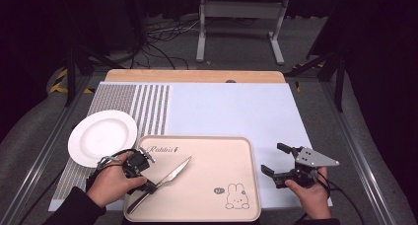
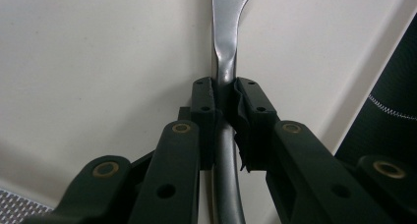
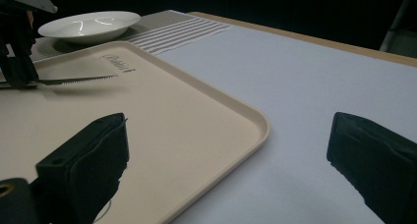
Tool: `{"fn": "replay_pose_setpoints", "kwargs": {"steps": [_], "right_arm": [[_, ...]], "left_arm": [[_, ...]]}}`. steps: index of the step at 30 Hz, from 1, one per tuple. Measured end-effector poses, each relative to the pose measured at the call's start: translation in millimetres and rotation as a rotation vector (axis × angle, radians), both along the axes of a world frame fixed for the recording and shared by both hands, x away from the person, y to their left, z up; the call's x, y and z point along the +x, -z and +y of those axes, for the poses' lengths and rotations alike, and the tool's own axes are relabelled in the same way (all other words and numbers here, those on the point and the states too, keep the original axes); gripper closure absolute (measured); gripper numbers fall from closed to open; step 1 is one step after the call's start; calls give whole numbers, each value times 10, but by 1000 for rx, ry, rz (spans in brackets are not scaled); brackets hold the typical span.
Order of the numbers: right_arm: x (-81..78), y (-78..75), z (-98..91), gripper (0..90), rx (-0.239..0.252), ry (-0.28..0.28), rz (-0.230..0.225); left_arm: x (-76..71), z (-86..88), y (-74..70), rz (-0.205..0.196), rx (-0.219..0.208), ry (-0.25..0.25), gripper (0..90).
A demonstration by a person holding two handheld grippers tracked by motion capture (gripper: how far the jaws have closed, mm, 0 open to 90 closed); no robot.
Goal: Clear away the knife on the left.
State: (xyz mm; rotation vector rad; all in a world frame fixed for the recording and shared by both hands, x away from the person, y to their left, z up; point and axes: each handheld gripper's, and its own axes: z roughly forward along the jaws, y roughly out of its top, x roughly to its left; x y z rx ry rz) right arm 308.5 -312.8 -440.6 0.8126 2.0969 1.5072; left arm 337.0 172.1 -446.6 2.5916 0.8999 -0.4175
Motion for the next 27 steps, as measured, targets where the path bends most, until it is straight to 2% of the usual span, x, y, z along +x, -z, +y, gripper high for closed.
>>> {"fn": "replay_pose_setpoints", "kwargs": {"steps": [23, 25, 27], "right_arm": [[-6, 1, 8, 26, 2, -10, 1], [-7, 0, 9, 27, 1, -13, 0], [-8, 0, 9, 27, 0, -12, 0]], "left_arm": [[25, 46, 28, 15, -26, 4, 788], [25, 50, 12, -5, -28, 3, 740], [17, 50, -11, -38, -11, 8, 664]]}}
